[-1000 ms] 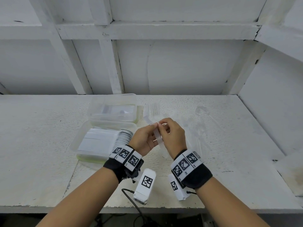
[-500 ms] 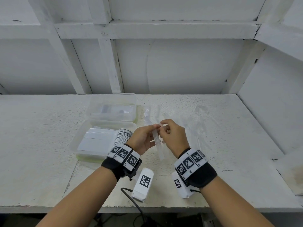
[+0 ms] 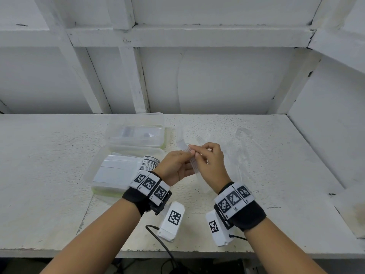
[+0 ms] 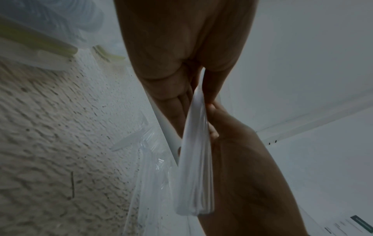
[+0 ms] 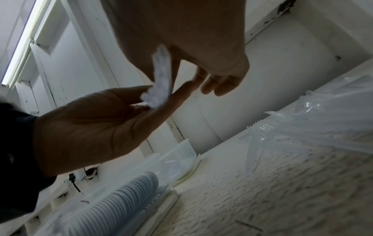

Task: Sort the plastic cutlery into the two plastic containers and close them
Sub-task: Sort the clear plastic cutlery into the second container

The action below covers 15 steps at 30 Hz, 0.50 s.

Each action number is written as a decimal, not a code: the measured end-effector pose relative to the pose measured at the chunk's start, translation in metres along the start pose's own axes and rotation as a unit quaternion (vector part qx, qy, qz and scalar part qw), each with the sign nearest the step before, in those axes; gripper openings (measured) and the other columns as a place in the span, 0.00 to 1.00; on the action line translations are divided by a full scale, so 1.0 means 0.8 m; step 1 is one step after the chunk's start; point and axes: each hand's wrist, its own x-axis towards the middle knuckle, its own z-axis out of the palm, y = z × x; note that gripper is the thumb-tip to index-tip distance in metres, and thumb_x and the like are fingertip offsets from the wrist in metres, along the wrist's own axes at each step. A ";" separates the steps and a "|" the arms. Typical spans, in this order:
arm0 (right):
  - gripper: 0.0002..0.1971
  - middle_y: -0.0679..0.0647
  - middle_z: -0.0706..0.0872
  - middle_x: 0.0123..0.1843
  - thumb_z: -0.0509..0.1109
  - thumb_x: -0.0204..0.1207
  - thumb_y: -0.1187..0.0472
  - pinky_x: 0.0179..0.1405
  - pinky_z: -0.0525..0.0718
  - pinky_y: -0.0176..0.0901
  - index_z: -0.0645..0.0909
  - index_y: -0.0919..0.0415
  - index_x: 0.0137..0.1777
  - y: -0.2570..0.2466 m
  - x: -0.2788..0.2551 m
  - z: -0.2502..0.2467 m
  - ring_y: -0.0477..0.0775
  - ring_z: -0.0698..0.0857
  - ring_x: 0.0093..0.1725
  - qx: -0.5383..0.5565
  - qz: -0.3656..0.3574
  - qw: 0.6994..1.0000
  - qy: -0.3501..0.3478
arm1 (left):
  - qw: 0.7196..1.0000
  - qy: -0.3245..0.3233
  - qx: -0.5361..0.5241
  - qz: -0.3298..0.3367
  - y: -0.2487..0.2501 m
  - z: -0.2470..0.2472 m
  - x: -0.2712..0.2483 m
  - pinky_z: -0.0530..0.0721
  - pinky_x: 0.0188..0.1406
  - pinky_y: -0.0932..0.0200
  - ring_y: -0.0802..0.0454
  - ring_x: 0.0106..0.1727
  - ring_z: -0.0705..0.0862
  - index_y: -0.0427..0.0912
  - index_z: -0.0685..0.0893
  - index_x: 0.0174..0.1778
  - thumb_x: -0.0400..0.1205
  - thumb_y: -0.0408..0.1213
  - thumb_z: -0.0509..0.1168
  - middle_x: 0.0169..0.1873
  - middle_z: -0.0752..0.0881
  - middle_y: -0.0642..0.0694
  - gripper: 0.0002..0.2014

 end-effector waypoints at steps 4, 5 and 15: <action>0.16 0.48 0.67 0.58 0.61 0.81 0.65 0.62 0.71 0.35 0.82 0.45 0.61 -0.005 0.005 -0.009 0.50 0.69 0.62 0.048 0.037 0.996 -0.065 | 1.000 -0.007 -0.002 -0.016 0.003 -0.003 0.002 0.89 0.46 0.56 0.50 0.40 0.89 0.31 0.81 0.52 0.86 0.32 0.54 0.43 0.86 0.38 0.11; 0.17 0.49 0.68 0.57 0.60 0.81 0.67 0.59 0.75 0.31 0.83 0.48 0.60 -0.009 0.008 -0.013 0.49 0.72 0.60 0.081 0.048 0.993 -0.077 | 1.000 -0.008 0.006 -0.021 0.005 -0.004 0.003 0.88 0.46 0.55 0.50 0.39 0.88 0.32 0.80 0.51 0.87 0.32 0.54 0.41 0.86 0.40 0.11; 0.19 0.60 0.78 0.65 0.62 0.66 0.58 0.54 0.76 0.61 0.82 0.49 0.57 -0.039 0.034 -0.045 0.67 0.77 0.63 -0.277 -0.319 0.901 -0.101 | 0.954 -0.094 0.276 -0.074 0.032 -0.016 -0.005 0.83 0.39 0.60 0.55 0.31 0.82 0.37 0.77 0.41 0.87 0.30 0.52 0.33 0.79 0.45 0.12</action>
